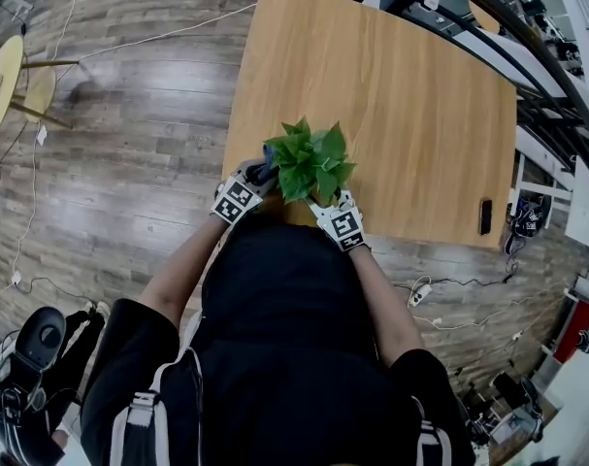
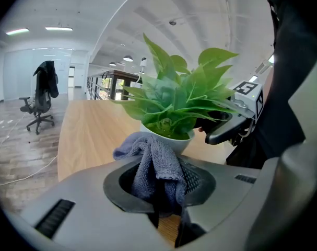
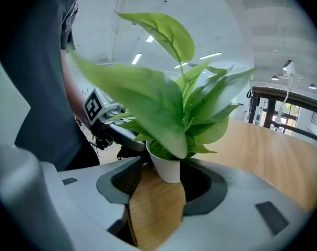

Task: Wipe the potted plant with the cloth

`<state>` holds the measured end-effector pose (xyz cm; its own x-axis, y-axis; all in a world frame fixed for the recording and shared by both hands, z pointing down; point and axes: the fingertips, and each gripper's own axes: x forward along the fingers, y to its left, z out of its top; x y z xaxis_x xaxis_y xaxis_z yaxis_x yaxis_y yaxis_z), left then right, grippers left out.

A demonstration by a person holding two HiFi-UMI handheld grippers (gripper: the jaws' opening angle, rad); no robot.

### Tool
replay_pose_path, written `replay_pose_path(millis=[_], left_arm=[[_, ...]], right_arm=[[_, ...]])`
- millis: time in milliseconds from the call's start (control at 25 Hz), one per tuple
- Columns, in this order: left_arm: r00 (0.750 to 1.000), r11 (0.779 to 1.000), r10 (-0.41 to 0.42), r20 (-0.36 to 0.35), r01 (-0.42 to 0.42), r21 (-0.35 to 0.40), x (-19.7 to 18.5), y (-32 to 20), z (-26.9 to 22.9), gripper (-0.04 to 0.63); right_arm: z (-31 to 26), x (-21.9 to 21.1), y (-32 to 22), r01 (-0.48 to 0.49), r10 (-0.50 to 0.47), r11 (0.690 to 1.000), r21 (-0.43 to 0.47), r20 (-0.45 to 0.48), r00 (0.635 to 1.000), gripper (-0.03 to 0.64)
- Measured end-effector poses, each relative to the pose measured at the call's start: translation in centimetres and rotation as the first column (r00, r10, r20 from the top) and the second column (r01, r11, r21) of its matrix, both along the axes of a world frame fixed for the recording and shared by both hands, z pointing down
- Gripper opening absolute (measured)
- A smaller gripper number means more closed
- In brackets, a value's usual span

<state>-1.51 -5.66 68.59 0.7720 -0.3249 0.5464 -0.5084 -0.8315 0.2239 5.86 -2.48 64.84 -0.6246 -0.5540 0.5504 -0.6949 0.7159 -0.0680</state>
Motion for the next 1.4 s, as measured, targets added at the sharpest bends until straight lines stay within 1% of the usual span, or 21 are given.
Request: replay_pose_path(millis=[80, 160, 240, 320, 400, 480, 600, 840, 920, 1000, 1160, 1240, 1400], left_arm=[[1.000, 1.000, -0.023, 0.001, 0.023, 0.001, -0.5, -0.8, 0.0, 0.115], [0.999, 0.999, -0.037, 0.002, 0.037, 0.003, -0.7, -1.4, -0.1, 0.115], [0.999, 0.999, -0.042, 0.004, 0.042, 0.003, -0.8, -1.9, -0.1, 0.115], [0.999, 0.999, -0.039, 0.007, 0.039, 0.003, -0.7, -2.2, -0.1, 0.115], [1.000, 1.000, -0.025, 0.014, 0.025, 0.003, -0.5, -2.3, -0.1, 0.115], [1.000, 1.000, -0.002, 0.027, 0.001, 0.012, -0.1, -2.3, -0.3, 0.115], [0.999, 0.999, 0.027, 0.040, -0.028, 0.022, 0.3, -2.0, -0.5, 0.115], [0.994, 0.996, 0.095, 0.046, -0.095, 0.000, 0.5, -0.1, -0.2, 0.115], [0.994, 0.995, 0.104, 0.042, -0.104, -0.004, 0.6, 0.5, -0.2, 0.115], [0.995, 0.995, 0.099, 0.031, -0.099, -0.011, 0.7, 1.0, -0.4, 0.115], [0.998, 0.998, 0.063, 0.010, -0.063, -0.020, 0.6, 1.2, -0.7, 0.115], [0.999, 0.999, 0.045, 0.006, -0.045, -0.023, 0.5, 1.2, -0.6, 0.115], [0.999, 0.999, 0.037, 0.010, -0.037, -0.028, 0.4, 1.0, -0.7, 0.115]], right_arm=[[0.2, 0.7, -0.2, -0.029, 0.029, 1.000, -0.008, 0.002, 1.000, 0.232], [0.5, 1.8, -0.9, -0.058, 0.058, 0.998, -0.002, -0.021, 0.998, 0.232], [1.0, 2.3, -1.3, -0.038, 0.039, 0.999, 0.004, -0.058, 0.998, 0.232], [1.4, 2.0, -1.6, 0.008, -0.008, 1.000, -0.001, -0.079, 0.997, 0.232], [1.4, 1.4, -1.8, 0.047, -0.047, 0.999, 0.000, -0.083, 0.995, 0.232], [1.2, 1.0, -2.0, 0.059, -0.058, 0.998, 0.003, -0.083, 0.995, 0.232], [1.1, 1.1, -2.2, 0.040, -0.040, 0.999, 0.000, -0.076, 0.996, 0.232], [1.2, 1.0, -2.3, 0.023, -0.024, 1.000, -0.005, -0.064, 0.998, 0.232], [1.3, 0.9, -2.3, 0.021, -0.021, 1.000, -0.008, -0.063, 0.998, 0.232], [1.3, 0.9, -2.2, 0.016, -0.017, 1.000, -0.010, -0.065, 0.998, 0.232], [1.3, 0.6, -2.1, 0.010, -0.011, 1.000, -0.019, -0.050, 0.999, 0.232], [1.2, 0.5, -1.7, 0.013, -0.014, 1.000, -0.025, -0.037, 0.999, 0.232], [1.1, 0.3, -0.2, 0.036, -0.037, 0.999, -0.035, -0.033, 0.999, 0.232]])
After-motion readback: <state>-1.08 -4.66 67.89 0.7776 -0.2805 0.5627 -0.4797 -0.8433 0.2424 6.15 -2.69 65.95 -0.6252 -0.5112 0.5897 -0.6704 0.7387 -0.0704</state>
